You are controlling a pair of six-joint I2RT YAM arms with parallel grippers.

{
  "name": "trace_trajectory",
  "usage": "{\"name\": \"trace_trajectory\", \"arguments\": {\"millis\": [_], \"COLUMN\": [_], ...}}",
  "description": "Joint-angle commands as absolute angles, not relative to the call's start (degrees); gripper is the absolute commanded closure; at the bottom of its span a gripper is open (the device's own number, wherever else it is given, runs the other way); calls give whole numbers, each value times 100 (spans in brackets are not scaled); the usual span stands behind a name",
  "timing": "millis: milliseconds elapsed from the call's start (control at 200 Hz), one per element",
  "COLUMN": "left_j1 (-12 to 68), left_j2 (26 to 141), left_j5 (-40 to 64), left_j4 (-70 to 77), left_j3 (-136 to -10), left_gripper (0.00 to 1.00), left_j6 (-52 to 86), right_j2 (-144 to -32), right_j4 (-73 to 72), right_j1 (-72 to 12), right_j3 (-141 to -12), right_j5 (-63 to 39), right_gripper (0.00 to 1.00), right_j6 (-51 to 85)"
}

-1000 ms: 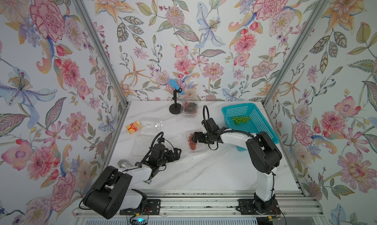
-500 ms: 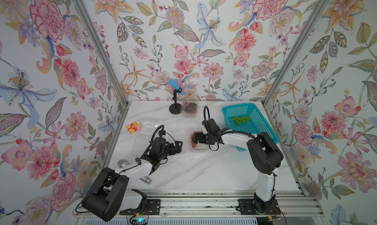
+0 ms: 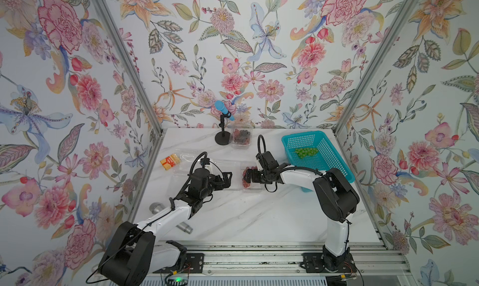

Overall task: Pack grapes into containers
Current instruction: Close the packing box at the center of the board.

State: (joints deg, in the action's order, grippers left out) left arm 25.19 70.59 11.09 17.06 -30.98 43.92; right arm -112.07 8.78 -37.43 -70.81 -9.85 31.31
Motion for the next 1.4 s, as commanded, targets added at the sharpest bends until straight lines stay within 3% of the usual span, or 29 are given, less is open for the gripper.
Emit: {"name": "trace_trajectory", "arguments": {"millis": [0,665,1396], "left_j1": [2593,3266,3880], "left_j2": [6895,7289,8044], "left_j5": [1105,943,844], "left_j4": [1582,1734,2205], "left_j3": [-3328,-3983,-4297], "left_gripper": [0,0,0], "left_j6": [4298,4203,4323], "right_j2": [-11299,-11275,-10517], "right_j4": [1085,958,-47], "right_j1": [-3935,-4087,-3352], "right_j3": [-7112,-7193,-6012], "right_j5": [-1107,-1412,-2222], "right_gripper": [0,0,0], "right_j6": [3155,3280,3316]}}
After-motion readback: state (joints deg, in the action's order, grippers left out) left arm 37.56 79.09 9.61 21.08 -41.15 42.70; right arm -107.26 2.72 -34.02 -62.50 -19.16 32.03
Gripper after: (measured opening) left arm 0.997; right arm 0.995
